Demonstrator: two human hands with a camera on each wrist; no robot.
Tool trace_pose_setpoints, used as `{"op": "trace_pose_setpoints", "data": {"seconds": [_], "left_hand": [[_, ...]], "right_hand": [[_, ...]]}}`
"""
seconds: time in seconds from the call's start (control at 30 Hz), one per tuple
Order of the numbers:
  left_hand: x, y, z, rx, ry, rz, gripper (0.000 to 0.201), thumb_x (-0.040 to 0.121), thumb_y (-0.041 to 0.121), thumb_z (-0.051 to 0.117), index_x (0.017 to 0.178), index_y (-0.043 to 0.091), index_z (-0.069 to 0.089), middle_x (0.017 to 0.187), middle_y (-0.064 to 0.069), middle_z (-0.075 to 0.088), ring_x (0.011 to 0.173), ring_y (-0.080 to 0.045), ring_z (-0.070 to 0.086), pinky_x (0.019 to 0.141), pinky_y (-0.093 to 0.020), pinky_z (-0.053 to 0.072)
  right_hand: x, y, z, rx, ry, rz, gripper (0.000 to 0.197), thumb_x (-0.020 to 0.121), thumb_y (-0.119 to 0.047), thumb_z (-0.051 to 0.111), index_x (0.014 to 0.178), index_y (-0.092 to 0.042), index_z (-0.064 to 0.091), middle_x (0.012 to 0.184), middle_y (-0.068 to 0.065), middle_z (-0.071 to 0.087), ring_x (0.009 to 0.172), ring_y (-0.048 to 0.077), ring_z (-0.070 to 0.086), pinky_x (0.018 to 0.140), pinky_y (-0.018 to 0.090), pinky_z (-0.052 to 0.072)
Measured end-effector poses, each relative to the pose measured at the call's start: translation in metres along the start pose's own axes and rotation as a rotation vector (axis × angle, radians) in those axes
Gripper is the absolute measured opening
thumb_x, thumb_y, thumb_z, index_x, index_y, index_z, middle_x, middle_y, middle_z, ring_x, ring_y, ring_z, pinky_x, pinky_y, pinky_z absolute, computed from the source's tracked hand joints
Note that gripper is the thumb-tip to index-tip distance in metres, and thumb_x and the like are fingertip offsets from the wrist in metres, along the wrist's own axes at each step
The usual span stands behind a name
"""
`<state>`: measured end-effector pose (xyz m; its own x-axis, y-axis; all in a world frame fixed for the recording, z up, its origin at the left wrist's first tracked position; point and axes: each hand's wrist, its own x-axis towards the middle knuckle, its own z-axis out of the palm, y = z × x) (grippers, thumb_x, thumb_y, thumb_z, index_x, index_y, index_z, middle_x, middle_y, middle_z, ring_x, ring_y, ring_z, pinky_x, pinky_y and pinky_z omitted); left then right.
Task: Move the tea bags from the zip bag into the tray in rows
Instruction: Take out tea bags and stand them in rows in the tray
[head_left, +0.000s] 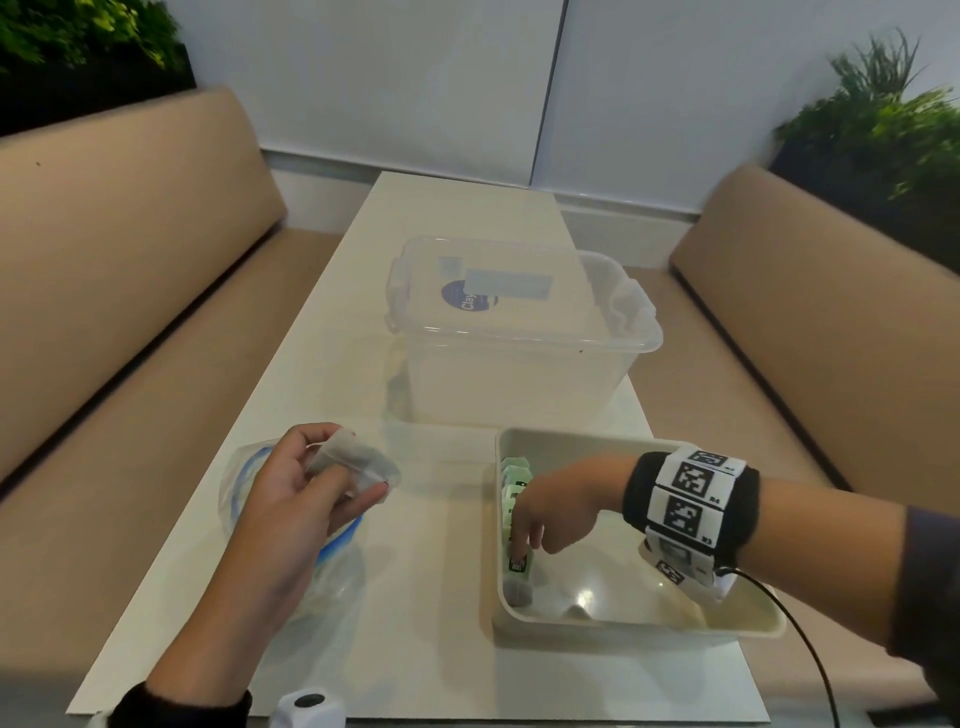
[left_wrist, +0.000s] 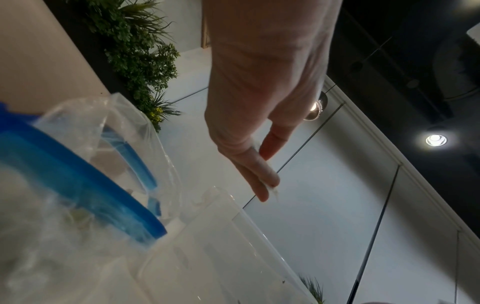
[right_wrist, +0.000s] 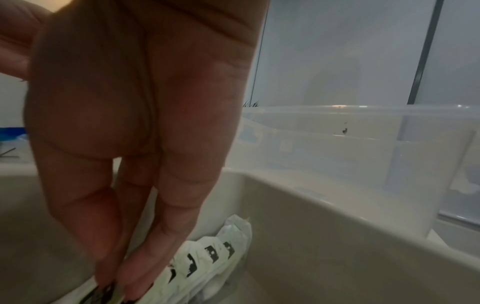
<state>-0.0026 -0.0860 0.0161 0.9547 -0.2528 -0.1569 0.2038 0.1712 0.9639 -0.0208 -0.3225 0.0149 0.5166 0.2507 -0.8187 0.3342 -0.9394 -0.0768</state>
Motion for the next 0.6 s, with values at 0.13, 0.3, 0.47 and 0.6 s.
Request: {"op": "trace_pose_setpoints", "data": {"seconds": [0.13,0.3,0.47,0.6], "left_hand": [[-0.002,0.004,0.010,-0.053,-0.031,0.017,0.021,0.091,-0.008,0.049,0.095,0.011,0.057,0.087,-0.009,0.067,0.073,-0.024,0.061,0.060,-0.018,0.055],[0.001,0.009,0.019,-0.077,-0.114,0.058,0.014,0.085,-0.003,0.060,0.096,0.007,0.061,0.082,-0.007,0.072,0.069,-0.011,0.068,0.061,-0.015,0.053],[-0.002,0.013,0.030,-0.042,-0.135,0.256,0.020,0.071,0.008,0.070,0.089,0.007,0.062,0.087,-0.002,0.069,0.071,-0.011,0.066,0.070,-0.015,0.051],[-0.006,0.012,0.036,-0.054,-0.110,0.435,0.021,0.067,0.008,0.074,0.079,0.004,0.057,0.080,0.007,0.065,0.081,-0.008,0.068,0.074,-0.012,0.048]], "right_hand": [[-0.012,0.005,-0.005,0.120,0.089,-0.003,0.047,0.088,-0.007,0.049,0.132,-0.022,0.053,0.131,0.003,0.056,0.118,0.020,0.053,0.101,0.034,0.042],[-0.057,0.001,-0.035,0.457,0.549,-0.170,0.030,0.089,-0.024,0.062,0.119,-0.024,0.059,0.116,-0.008,0.062,0.099,0.004,0.062,0.092,0.024,0.050],[-0.079,-0.027,-0.045,0.919,0.684,-0.345,0.031,0.083,-0.022,0.070,0.111,-0.020,0.058,0.103,0.003,0.065,0.085,0.018,0.068,0.077,0.028,0.055],[-0.088,-0.037,-0.047,1.068,0.656,-0.406,0.028,0.086,-0.027,0.063,0.110,-0.016,0.055,0.093,0.011,0.063,0.077,0.023,0.069,0.070,0.028,0.055]]}}
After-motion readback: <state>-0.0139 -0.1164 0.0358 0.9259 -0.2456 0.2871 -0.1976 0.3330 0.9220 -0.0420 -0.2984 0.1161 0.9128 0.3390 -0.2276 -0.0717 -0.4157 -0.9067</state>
